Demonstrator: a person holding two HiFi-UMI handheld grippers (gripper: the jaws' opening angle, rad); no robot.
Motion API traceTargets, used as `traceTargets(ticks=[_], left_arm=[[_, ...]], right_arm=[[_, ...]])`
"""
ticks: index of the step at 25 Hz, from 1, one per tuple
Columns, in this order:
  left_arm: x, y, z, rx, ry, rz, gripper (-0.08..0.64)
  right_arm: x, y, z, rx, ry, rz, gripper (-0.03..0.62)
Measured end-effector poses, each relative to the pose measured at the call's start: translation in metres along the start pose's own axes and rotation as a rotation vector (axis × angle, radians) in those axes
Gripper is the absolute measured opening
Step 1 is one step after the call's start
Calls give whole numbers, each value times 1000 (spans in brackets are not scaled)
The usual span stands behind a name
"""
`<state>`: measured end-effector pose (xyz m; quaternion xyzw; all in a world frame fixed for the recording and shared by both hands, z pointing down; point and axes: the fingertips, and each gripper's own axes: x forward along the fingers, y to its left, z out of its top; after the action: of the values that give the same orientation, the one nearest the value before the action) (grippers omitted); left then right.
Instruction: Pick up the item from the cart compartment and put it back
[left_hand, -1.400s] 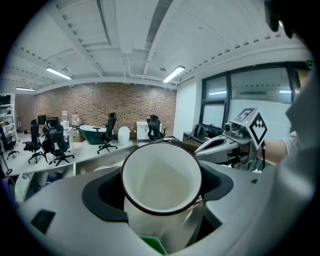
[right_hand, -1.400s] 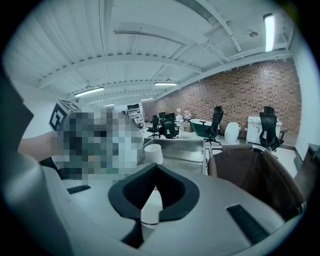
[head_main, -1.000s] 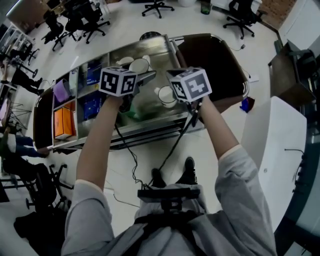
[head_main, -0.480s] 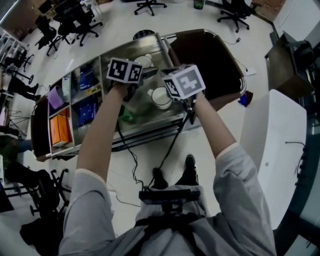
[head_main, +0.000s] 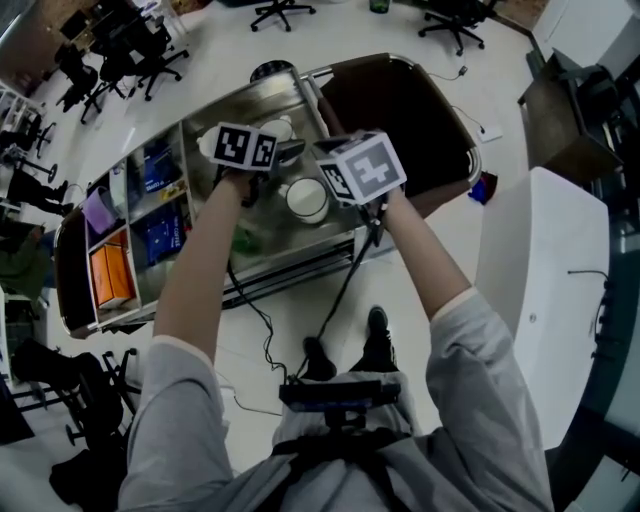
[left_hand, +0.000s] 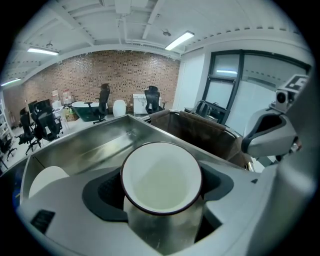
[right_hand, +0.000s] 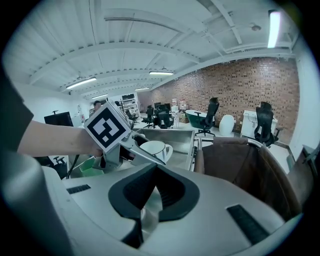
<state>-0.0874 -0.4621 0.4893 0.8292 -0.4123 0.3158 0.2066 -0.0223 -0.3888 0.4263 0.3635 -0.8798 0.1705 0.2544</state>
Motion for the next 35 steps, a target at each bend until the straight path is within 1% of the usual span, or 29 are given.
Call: traceTargets(ticks=[9,20,23,25,32,35], left_arm=[[15,-6,-12,7,7,-2,412],[17,-8,-18,59,34,9,416],[14,-7,-17,67,41,23,487],[11,-6,-16,78,40,30,488],[-7,-13,-2,98,-1,45,488],[-23,-15,4,106,-26,63,488]], right_arm=[[-2,-1,-2,0,-1,9,9],[-3,1,-5,6,-1,13,9],[-6,1,-5,5,-3,12,9],[-8,1,-5,6,-4,9,9],[-13,-3,-9,15,-7,-2,9],[-17,-1,-11,18,-9,-5,9]])
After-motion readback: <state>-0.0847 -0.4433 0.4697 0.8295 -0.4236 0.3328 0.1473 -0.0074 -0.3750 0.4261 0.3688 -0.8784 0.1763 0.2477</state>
